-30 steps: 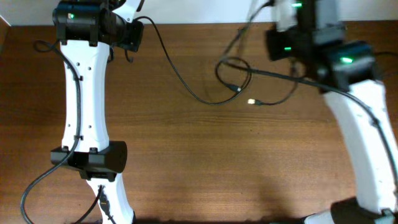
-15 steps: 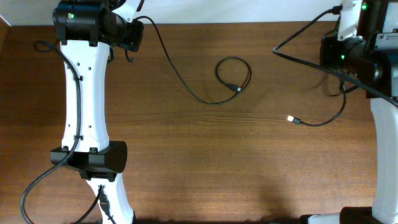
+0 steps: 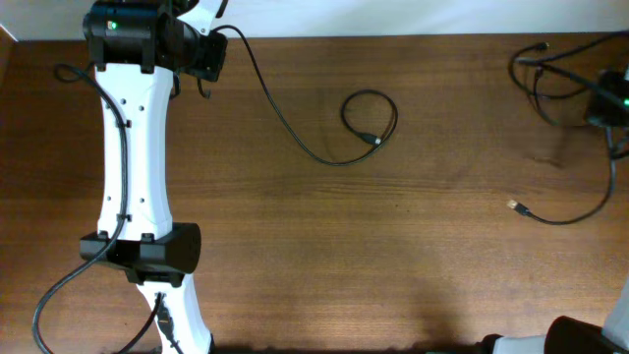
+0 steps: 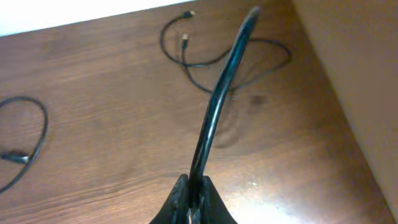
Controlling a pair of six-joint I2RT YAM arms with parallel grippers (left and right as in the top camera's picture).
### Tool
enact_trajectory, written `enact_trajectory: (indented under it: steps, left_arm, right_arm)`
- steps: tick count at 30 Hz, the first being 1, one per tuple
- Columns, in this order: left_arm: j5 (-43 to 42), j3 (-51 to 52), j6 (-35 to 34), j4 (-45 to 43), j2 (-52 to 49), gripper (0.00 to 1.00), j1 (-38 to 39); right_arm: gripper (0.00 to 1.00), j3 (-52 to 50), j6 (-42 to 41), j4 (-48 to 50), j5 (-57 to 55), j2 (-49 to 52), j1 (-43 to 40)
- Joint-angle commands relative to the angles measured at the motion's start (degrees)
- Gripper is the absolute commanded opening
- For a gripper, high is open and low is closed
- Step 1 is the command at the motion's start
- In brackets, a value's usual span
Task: Untangle cables
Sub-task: 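Lower the cable at the right edge and open the right gripper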
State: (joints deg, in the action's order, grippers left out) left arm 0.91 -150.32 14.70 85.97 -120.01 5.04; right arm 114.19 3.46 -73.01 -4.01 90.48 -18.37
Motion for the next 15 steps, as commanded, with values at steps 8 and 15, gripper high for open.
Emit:
enact_trajectory:
  steps: [8,15]
  left_arm:
    - [0.02,-0.37,-0.94,-0.57,-2.25,0.0,0.22]
    - [0.39,-0.37,-0.39,-0.66,-2.25,0.0,0.22]
  right_arm:
    - [0.04,-0.2,-0.59,-2.29,0.26,-0.57,-4.61]
    - [0.04,-0.2,-0.96,-2.23,2.86,-1.79,-12.44]
